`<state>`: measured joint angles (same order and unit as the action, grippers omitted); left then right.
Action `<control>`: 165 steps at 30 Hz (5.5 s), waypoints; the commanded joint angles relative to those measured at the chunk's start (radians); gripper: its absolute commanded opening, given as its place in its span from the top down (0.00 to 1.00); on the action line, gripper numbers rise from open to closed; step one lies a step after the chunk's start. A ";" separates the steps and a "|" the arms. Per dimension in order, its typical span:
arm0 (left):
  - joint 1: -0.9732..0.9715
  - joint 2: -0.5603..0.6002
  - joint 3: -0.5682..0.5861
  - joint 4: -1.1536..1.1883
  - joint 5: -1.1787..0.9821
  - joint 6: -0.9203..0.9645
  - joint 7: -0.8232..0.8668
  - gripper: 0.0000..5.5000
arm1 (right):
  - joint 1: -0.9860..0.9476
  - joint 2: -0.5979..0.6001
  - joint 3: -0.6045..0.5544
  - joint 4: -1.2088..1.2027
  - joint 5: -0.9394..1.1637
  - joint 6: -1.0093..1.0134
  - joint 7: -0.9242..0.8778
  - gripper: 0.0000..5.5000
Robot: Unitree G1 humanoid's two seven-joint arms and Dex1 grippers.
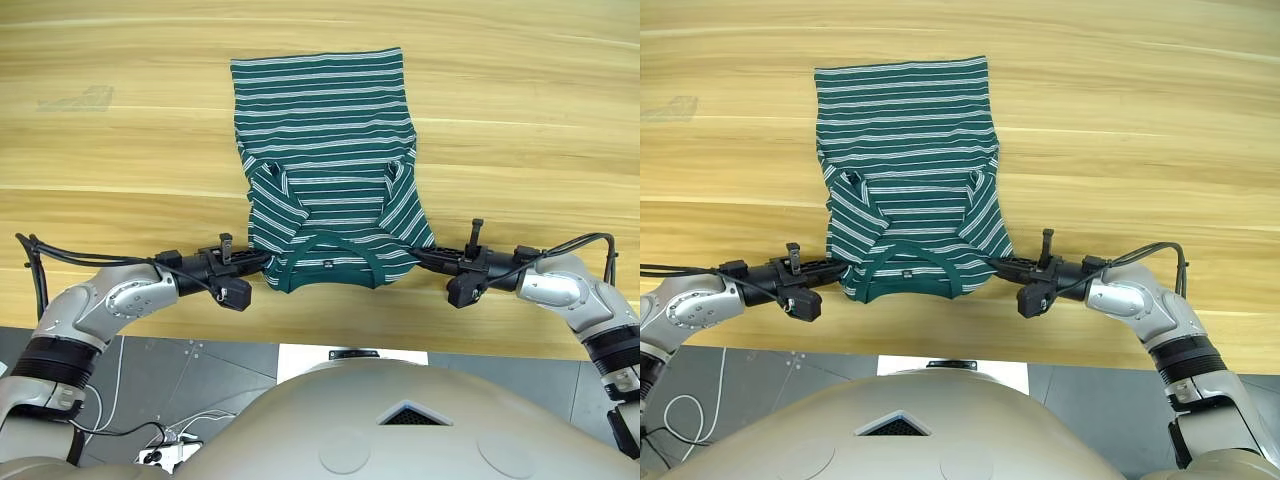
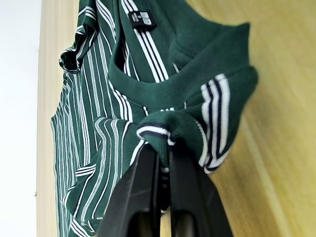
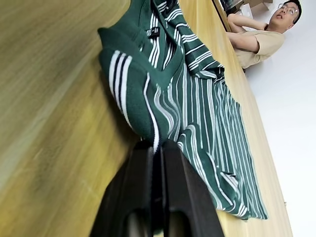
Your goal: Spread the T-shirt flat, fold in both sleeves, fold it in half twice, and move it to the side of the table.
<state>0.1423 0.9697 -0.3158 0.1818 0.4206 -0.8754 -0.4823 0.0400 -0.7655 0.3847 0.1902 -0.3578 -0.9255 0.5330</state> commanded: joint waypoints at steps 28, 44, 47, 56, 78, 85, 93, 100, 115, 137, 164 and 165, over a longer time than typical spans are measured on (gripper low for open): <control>-0.227 -0.473 0.147 0.161 -0.712 0.431 -0.160 0.99 | -0.344 0.315 -0.125 0.174 0.264 0.402 -0.086 1.00; -0.501 -0.718 0.442 0.553 -0.829 0.577 -0.127 0.93 | -0.834 0.621 -0.117 0.971 0.055 0.406 -0.476 1.00; -0.520 -0.725 0.490 0.610 -0.836 0.601 -0.106 0.86 | -0.866 0.627 -0.117 1.028 0.031 0.419 -0.521 1.00; -0.623 -0.745 0.559 0.774 -0.801 0.693 0.018 0.62 | -0.912 0.674 -0.157 1.109 0.029 0.510 -0.580 0.70; -0.501 -0.770 0.314 0.177 -0.582 0.580 -0.167 0.20 | -0.484 0.645 -0.308 0.704 0.149 0.306 -0.630 0.47; -0.765 -0.759 0.311 0.638 -0.519 0.783 -0.099 0.20 | -0.373 0.648 -0.304 0.498 0.143 0.354 -0.639 0.47; -0.761 -0.824 0.564 0.827 -0.784 0.921 -0.152 0.20 | -0.334 0.619 -0.324 0.432 0.143 0.403 -0.642 0.47; -0.456 -0.900 0.724 0.582 -0.966 1.084 -0.041 0.20 | -0.309 0.605 -0.334 0.367 0.143 0.440 -0.637 0.47; 0.363 -1.027 0.474 -0.599 -1.467 1.771 0.226 0.20 | -0.309 0.665 -0.264 0.339 0.107 0.491 -0.622 0.47; 0.350 -0.981 0.452 -0.736 -1.356 1.307 0.000 0.20 | 0.161 0.477 -0.284 -0.324 0.368 0.689 -0.267 0.47; -0.099 -0.867 0.527 -0.166 -0.864 1.071 0.255 0.20 | 0.066 0.346 -0.191 -0.084 0.174 0.810 -0.114 0.47; -0.095 -0.867 0.526 -0.152 -0.856 1.071 0.255 0.20 | 0.047 0.354 -0.188 -0.064 0.173 0.807 -0.119 0.47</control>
<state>0.0474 0.0934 0.2168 -0.0004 -0.4613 0.1930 -0.2258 0.1107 -0.4227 0.1868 0.0703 -0.1630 -0.1352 0.4169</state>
